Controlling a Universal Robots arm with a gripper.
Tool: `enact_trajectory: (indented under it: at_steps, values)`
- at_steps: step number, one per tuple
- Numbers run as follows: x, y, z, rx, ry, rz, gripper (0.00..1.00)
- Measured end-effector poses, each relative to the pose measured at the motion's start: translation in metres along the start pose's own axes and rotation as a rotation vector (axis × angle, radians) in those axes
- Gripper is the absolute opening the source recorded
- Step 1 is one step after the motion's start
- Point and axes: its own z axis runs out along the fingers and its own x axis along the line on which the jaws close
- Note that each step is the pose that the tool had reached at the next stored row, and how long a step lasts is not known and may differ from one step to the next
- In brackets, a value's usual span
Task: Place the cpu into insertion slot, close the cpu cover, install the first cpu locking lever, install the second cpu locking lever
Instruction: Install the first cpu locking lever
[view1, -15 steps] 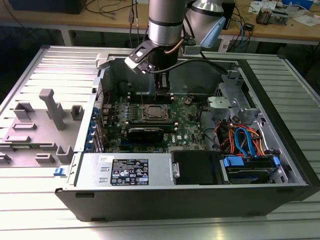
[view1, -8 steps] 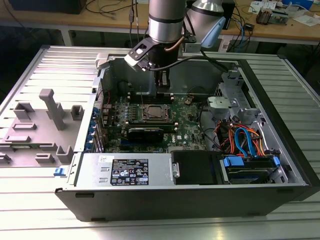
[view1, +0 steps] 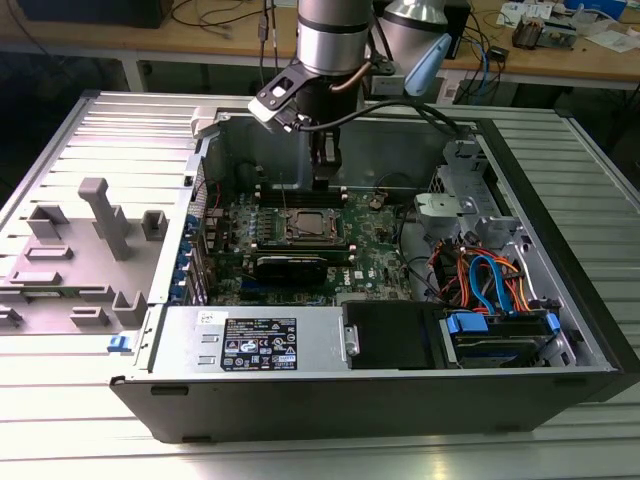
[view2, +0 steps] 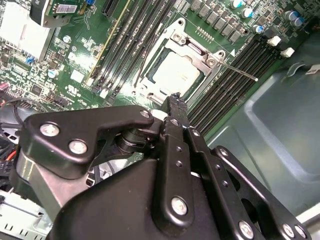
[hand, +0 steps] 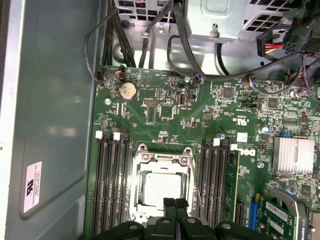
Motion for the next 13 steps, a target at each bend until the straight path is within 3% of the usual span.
enact_trajectory:
  at_steps: [5,8,13]
  values:
    - [0.0000,0.0000,-0.0004,-0.0002,0.0000,-0.005,0.11]
    - [0.0000,0.0000,-0.0004,-0.0034,-0.0004,-0.061,0.11]
    - [0.0000,0.0000,-0.0004,-0.0036,-0.0004,-0.063,0.11]
